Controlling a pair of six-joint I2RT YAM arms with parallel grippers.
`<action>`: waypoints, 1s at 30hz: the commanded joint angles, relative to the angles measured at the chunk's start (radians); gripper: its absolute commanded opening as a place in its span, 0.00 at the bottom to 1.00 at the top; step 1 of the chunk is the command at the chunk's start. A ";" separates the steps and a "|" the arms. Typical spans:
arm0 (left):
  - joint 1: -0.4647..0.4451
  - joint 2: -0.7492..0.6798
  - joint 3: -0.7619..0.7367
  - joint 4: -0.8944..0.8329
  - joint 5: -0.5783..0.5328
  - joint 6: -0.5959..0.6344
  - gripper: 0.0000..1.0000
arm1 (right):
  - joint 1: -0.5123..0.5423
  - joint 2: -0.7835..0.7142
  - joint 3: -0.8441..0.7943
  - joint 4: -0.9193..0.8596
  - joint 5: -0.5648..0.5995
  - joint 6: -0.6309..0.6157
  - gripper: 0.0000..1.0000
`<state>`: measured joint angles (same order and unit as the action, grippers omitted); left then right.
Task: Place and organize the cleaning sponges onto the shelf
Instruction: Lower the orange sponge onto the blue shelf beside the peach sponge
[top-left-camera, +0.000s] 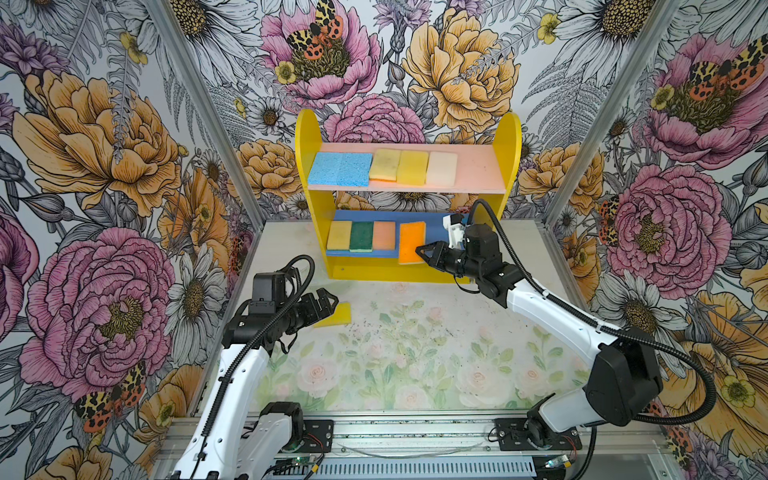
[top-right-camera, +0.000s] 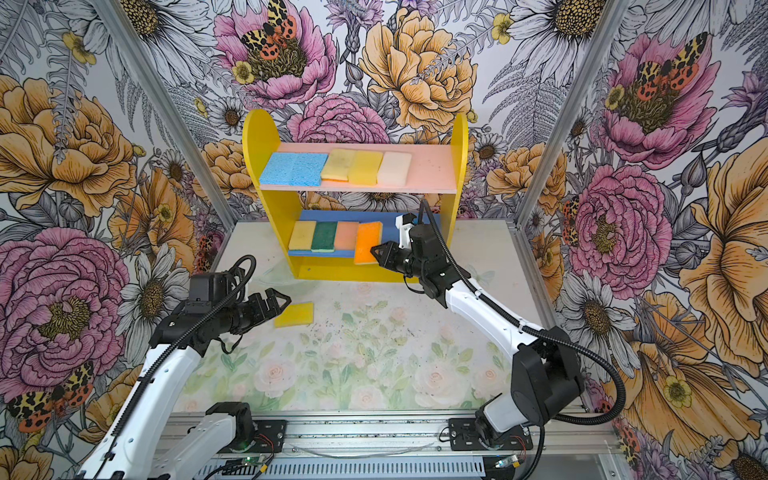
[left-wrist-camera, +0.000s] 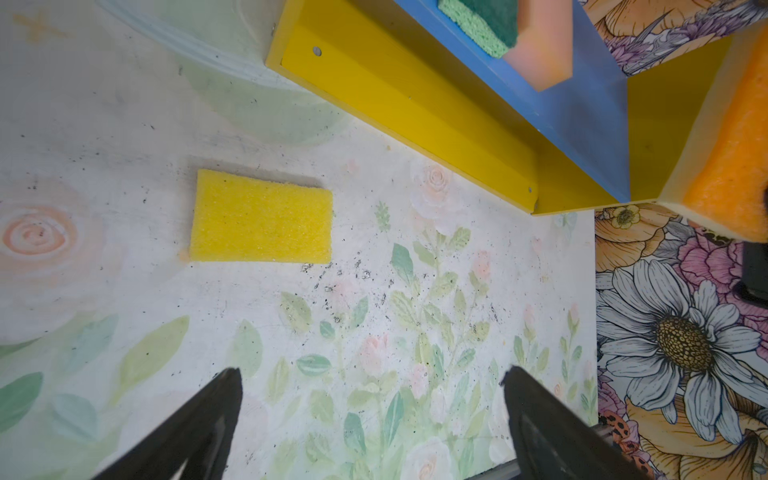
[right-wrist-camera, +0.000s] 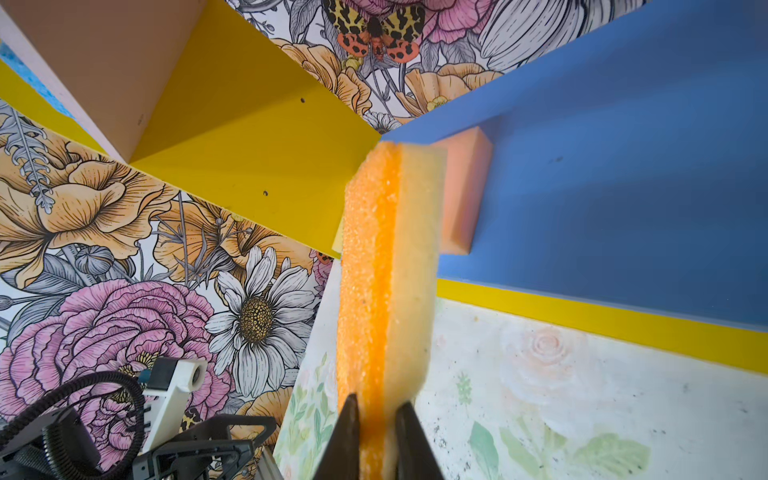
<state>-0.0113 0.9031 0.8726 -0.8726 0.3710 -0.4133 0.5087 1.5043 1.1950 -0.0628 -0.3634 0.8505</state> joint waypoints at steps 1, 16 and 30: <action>0.031 -0.003 -0.025 0.027 0.052 0.033 0.99 | -0.008 0.035 0.060 0.009 0.032 -0.029 0.16; 0.033 -0.004 -0.043 0.047 0.070 0.022 0.99 | -0.039 0.155 0.152 0.009 0.063 -0.054 0.16; 0.022 -0.001 -0.045 0.051 0.069 0.019 0.99 | -0.068 0.295 0.241 0.009 0.040 -0.041 0.17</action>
<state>0.0162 0.9104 0.8413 -0.8558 0.4206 -0.4084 0.4454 1.7725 1.3956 -0.0696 -0.3176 0.8177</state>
